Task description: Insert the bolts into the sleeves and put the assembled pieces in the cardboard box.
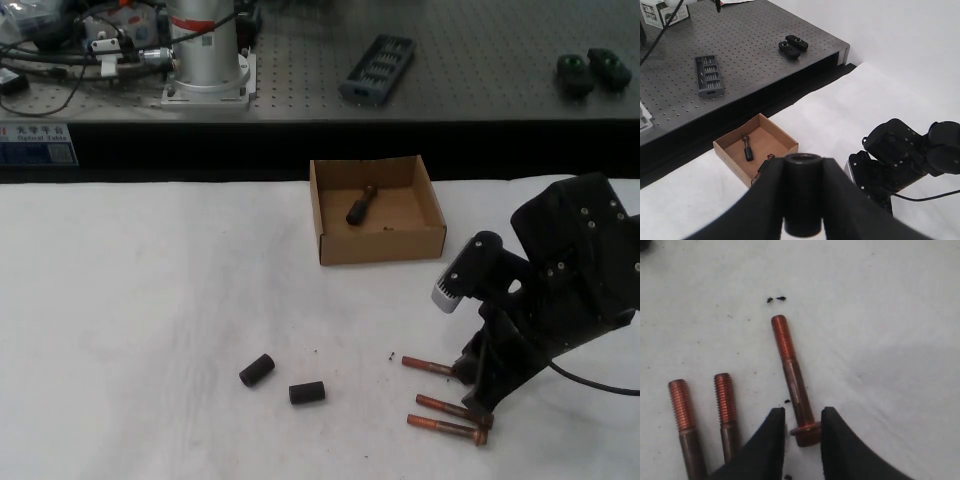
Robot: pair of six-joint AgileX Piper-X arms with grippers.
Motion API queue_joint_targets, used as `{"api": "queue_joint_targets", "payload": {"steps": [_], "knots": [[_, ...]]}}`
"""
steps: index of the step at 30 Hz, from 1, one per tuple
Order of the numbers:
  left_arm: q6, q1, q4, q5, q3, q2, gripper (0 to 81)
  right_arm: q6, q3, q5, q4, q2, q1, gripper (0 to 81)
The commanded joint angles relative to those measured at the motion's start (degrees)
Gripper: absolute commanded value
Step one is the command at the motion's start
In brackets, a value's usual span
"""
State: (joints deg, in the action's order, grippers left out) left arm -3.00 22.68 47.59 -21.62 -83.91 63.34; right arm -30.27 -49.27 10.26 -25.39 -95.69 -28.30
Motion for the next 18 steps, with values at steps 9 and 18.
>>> {"api": "queue_joint_targets", "payload": {"steps": [9,18], "knots": [[-3.41,-0.21,0.21,0.4,5.75,-0.33,0.6,-1.08,-0.21,1.44,2.15,-0.37,-0.37,19.2],[-0.69,-0.1,-16.32,0.26,24.24,-5.0,0.6,-1.08,-0.21,2.35,2.98,-3.39,-0.53,19.2]]}}
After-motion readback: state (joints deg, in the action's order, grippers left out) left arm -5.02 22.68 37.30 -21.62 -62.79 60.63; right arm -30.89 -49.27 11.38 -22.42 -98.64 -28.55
